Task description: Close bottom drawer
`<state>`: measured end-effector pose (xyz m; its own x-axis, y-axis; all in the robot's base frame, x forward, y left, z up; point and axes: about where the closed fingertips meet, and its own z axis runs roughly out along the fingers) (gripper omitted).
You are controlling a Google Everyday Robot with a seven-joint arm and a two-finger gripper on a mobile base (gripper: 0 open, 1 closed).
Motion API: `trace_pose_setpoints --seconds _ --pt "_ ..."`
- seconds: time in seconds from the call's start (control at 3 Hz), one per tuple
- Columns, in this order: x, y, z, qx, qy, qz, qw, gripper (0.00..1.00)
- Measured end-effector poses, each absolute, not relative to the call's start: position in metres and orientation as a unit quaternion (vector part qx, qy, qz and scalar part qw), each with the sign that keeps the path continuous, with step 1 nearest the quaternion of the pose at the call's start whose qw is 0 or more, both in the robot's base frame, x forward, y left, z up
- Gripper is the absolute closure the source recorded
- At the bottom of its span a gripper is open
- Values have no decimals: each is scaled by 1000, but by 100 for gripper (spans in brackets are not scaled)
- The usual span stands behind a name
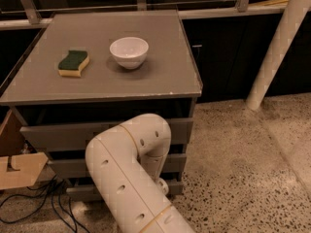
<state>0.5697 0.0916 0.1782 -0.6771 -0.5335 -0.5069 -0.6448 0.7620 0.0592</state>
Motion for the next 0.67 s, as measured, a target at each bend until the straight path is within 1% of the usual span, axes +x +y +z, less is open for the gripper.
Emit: trace_pose_setpoints --seconds 0.33,0.67 --pt "584 97 178 -331 903 105 253 97" --pt "584 97 178 -331 903 105 253 75"
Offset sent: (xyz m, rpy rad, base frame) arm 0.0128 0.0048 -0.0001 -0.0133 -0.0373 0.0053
